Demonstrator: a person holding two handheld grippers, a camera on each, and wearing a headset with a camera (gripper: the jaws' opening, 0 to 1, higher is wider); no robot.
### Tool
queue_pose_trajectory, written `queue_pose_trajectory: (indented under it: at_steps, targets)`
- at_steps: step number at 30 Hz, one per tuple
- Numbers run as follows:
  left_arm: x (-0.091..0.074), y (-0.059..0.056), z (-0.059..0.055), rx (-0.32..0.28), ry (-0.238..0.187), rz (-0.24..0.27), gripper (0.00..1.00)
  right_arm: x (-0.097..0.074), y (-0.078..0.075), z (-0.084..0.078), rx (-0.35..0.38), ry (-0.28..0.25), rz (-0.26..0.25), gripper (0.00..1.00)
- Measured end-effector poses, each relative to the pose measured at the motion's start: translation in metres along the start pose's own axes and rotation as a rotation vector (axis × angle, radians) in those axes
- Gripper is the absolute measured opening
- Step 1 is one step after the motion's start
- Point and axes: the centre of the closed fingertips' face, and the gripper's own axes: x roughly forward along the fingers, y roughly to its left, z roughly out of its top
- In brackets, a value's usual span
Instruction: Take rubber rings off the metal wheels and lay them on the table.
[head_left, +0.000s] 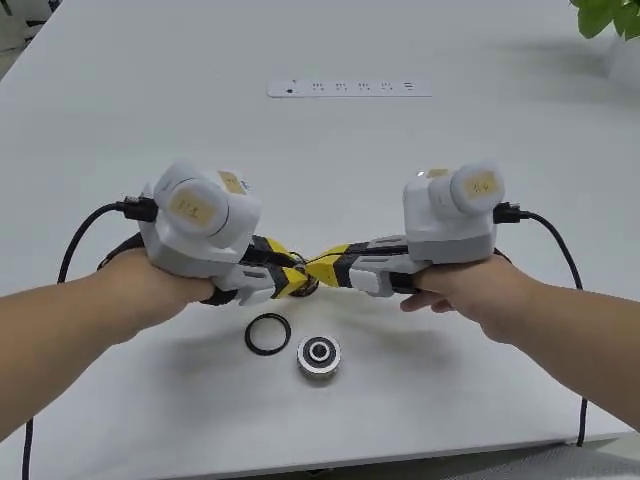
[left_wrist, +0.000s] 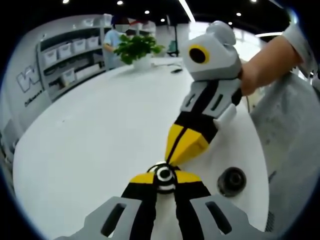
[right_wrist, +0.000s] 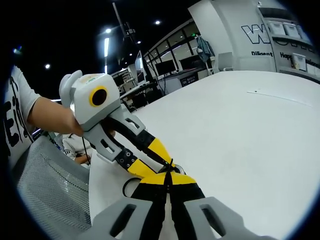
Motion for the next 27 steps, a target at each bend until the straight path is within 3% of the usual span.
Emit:
queue_pose_trajectory:
  at_steps: [12, 27]
  targets:
    - [-0.003, -0.002, 0.003, 0.007, -0.007, -0.003, 0.18, -0.001, -0.001, 0.003, 0.012, -0.013, -0.011, 0.00]
    - [-0.026, -0.006, 0.015, 0.020, -0.059, 0.002, 0.31, -0.010, -0.001, 0.014, 0.031, -0.047, -0.018, 0.00]
